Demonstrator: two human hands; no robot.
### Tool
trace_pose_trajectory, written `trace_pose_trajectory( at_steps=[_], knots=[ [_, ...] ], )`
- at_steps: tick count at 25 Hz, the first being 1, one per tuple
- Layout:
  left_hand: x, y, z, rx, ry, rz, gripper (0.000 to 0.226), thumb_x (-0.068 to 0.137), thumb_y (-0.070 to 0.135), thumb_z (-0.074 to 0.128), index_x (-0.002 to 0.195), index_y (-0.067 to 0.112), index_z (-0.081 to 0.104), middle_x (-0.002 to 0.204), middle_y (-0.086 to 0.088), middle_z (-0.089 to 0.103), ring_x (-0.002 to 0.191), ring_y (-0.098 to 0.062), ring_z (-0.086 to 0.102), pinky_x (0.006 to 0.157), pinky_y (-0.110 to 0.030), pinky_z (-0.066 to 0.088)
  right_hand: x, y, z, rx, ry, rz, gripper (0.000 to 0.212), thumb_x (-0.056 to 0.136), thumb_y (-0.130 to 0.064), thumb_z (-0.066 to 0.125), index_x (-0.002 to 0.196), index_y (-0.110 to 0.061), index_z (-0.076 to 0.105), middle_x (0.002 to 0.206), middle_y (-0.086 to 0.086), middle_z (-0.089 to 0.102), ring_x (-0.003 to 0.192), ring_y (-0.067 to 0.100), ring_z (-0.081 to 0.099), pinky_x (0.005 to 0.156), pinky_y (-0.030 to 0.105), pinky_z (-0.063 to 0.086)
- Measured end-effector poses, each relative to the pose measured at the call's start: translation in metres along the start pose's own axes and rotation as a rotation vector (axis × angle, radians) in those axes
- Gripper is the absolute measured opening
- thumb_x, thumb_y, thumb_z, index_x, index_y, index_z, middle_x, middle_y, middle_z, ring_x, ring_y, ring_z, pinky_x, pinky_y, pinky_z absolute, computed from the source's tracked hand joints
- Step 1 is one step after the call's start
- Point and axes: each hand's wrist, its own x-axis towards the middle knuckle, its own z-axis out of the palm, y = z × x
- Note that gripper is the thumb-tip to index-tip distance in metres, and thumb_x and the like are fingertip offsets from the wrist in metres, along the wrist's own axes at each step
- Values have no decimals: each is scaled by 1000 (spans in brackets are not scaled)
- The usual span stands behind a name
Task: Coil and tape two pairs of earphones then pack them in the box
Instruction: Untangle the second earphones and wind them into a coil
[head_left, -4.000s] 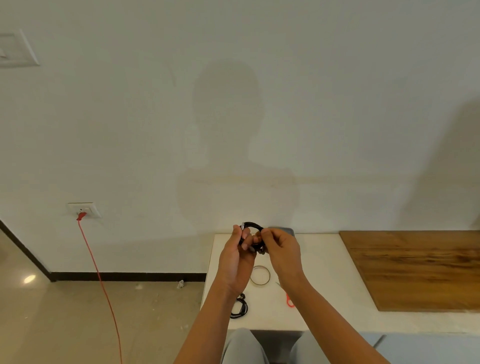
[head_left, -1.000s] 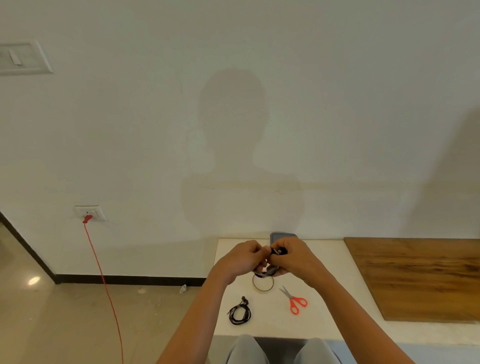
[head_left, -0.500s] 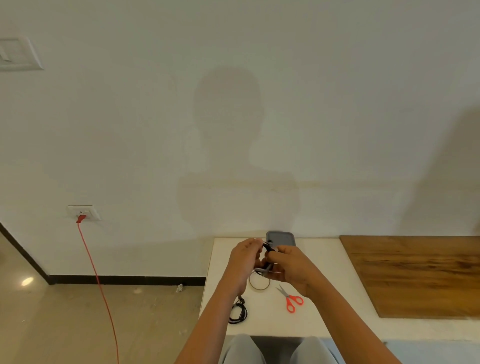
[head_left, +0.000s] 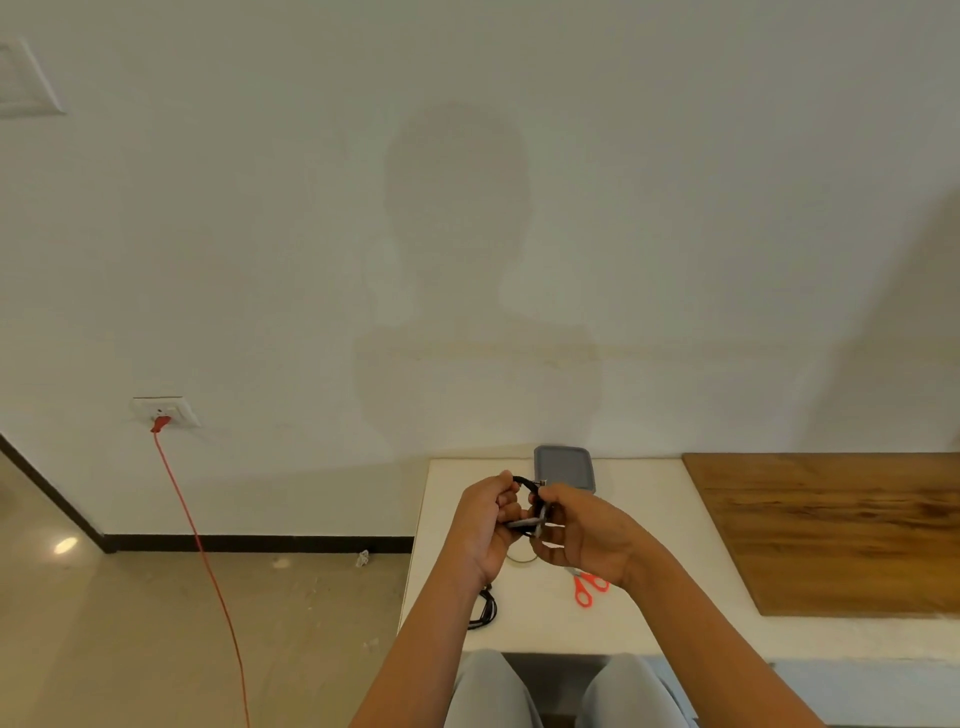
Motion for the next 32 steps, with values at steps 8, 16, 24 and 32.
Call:
trace_pose_trajectory(
  at_steps=[8,16,24,32],
  knots=[
    [7,-2,0,194,33,90,21,98,14,42,78,10,49,52,5,36,48,-9,33,57,-26,40,9,15,0,54,-96,-81,13,84,-16,64,93,-6,65,87,11,64,78,17,58,74,28,52],
    [8,-3,-4,-85,-45,62,30,97,14,47,67,12,47,47,5,33,47,-10,29,60,-29,41,17,18,-9,125,-132,-157,10,85,4,59,94,0,62,91,17,67,84,24,65,75,31,56],
    [11,4,-15,725,-48,136,32,97,25,45,65,19,45,54,9,38,44,-9,37,63,-29,39,13,3,-35,-246,-138,-420,84,62,-51,79,136,-28,44,138,-12,48,127,7,45,104,27,38],
    [27,-11,-22,851,-135,112,27,98,30,44,79,19,61,55,9,44,49,-8,45,65,-30,43,40,7,-29,-788,-109,-523,34,88,-19,65,121,-21,58,112,-7,66,99,9,66,81,21,54]
  ],
)
